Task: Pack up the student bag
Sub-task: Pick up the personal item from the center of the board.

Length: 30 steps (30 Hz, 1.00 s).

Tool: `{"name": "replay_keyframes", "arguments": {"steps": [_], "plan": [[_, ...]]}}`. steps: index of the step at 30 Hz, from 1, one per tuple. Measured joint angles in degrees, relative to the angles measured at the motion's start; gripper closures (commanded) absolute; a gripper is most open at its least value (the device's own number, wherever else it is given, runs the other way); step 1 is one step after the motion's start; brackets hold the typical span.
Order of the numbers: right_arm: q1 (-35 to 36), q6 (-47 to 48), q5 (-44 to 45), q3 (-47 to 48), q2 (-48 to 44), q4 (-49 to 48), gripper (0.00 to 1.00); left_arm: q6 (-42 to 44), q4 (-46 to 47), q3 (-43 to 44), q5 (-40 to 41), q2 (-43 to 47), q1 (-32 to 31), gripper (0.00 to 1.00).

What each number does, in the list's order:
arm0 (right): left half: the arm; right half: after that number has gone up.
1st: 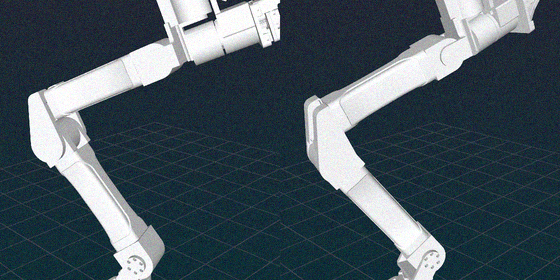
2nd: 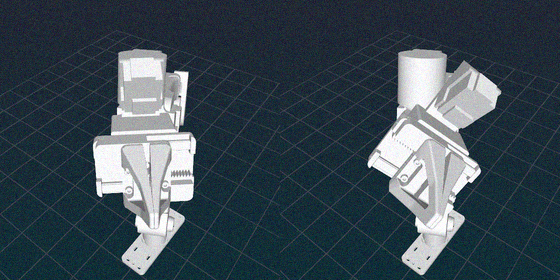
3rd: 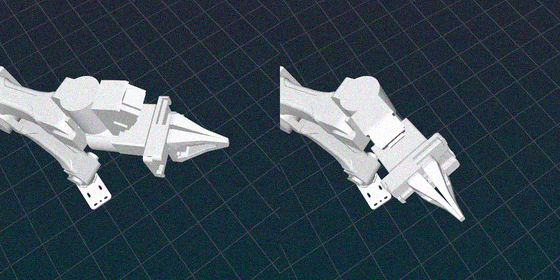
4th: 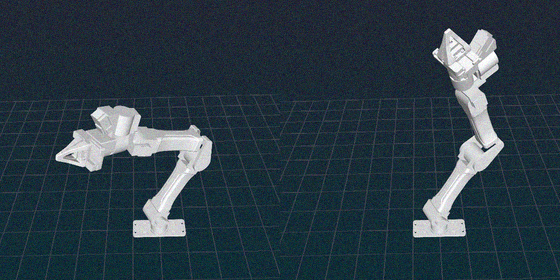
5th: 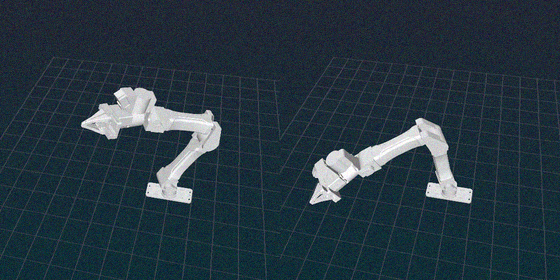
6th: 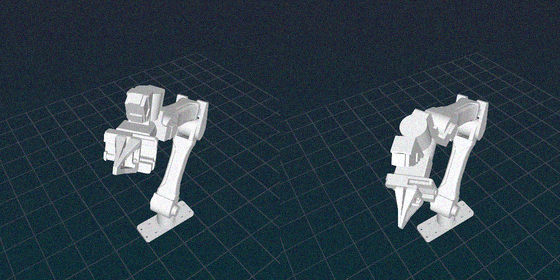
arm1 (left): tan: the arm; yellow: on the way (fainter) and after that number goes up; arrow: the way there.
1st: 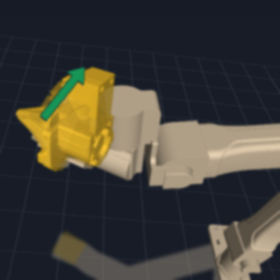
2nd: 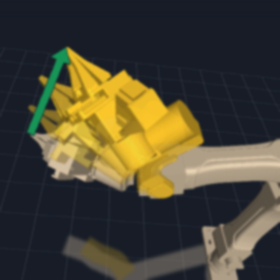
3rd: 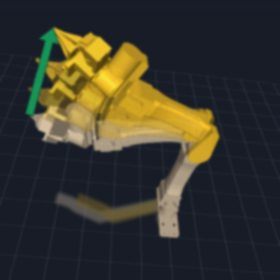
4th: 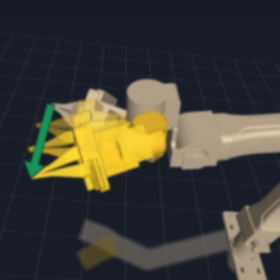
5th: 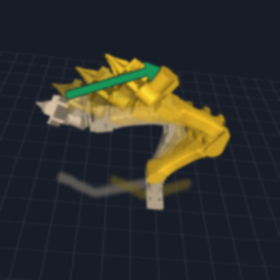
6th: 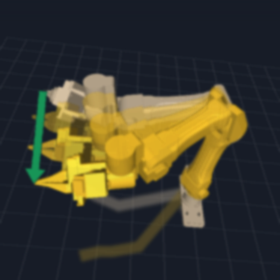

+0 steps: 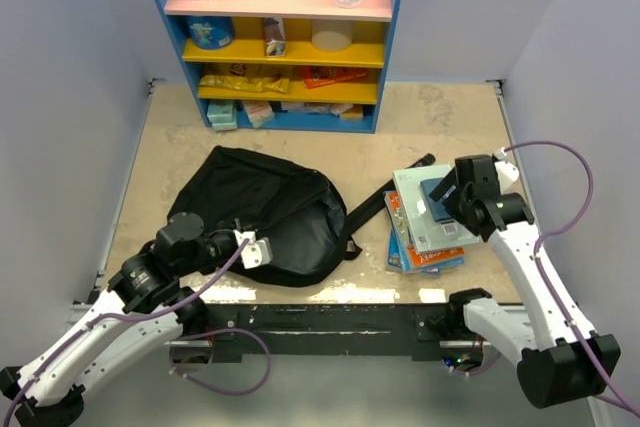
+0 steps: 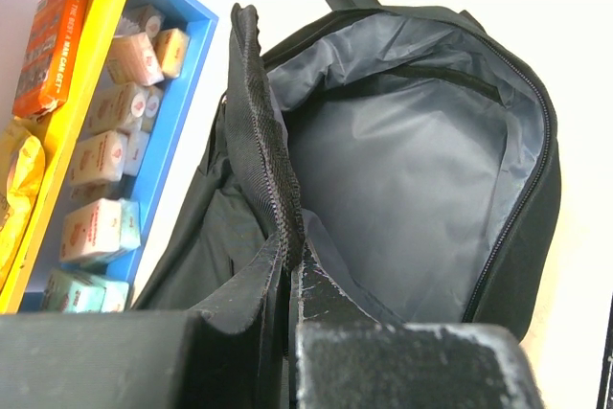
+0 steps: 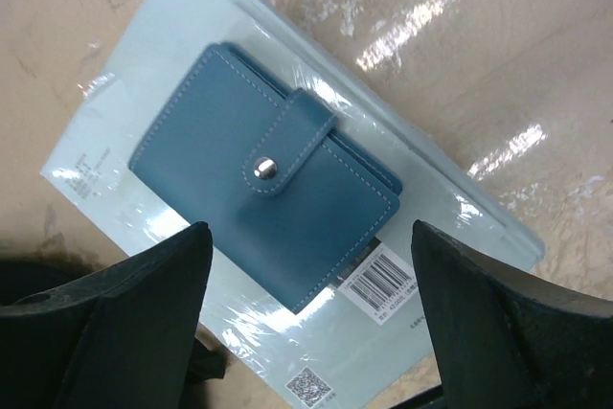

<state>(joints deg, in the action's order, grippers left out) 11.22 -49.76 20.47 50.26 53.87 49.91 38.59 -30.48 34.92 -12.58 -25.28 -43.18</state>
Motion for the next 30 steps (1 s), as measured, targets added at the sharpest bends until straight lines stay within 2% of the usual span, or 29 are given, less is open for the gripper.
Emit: {"name": "replay_keyframes", "arguments": {"steps": [6,10,18,24,30], "plan": [[0.00,2.58,2.19,3.48,1.99,-0.83,0.01,-0.07,0.00,0.00,-0.31,0.00,0.02,1.00],[-0.02,7.26,1.90,3.48,4.04,-3.17,0.01,-0.09,0.00,0.00,-0.31,0.20,0.02,1.00],[-1.60,19.80,-4.28,8.35,12.09,-8.83,0.01,-0.04,0.39,-1.07,-0.35,2.32,0.04,1.00],[-6.29,23.06,-8.50,8.11,13.70,-9.60,0.01,-0.13,0.46,-1.51,-0.50,3.87,0.04,1.00],[-6.78,23.26,-12.24,6.47,12.46,-10.54,0.01,-0.42,0.59,-1.95,-0.59,4.35,0.04,1.00]]}}
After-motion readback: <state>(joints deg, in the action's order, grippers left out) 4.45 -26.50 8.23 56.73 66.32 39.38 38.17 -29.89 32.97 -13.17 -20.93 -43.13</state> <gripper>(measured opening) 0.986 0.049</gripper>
